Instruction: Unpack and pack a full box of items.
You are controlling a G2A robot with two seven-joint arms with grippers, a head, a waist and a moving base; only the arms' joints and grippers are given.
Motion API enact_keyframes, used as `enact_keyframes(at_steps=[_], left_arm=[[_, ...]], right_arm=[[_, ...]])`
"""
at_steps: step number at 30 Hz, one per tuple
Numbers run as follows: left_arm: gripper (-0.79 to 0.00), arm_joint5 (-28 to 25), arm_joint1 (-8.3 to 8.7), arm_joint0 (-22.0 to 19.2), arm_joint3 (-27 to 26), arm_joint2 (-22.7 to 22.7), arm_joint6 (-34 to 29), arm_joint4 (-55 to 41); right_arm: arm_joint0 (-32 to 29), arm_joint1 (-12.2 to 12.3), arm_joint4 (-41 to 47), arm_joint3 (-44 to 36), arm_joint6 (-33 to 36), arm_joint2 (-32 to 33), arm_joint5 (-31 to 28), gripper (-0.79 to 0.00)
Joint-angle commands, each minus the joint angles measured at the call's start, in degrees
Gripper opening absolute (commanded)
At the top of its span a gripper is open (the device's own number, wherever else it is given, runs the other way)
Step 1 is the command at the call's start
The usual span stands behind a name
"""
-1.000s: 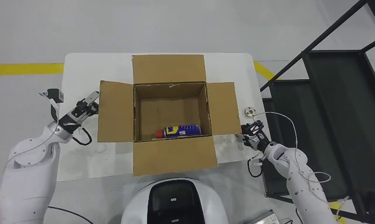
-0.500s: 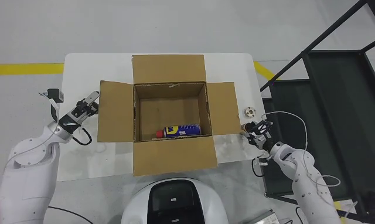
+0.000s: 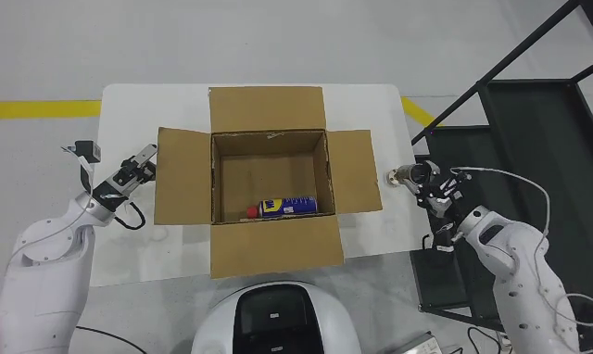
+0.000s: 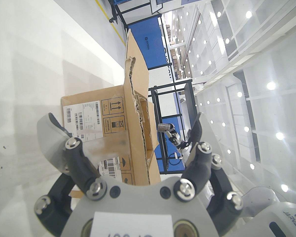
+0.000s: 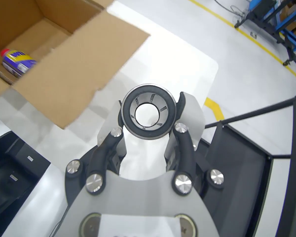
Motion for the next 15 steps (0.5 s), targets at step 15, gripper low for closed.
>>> enact_keyframes(at_steps=[15], left_arm=[[0.0, 0.0, 0.0, 0.0, 0.0, 0.0, 0.0, 0.0]], right_arm=[[20.25, 0.34, 14.04, -5.43, 23.38, -22.39, -4.24, -0.785]])
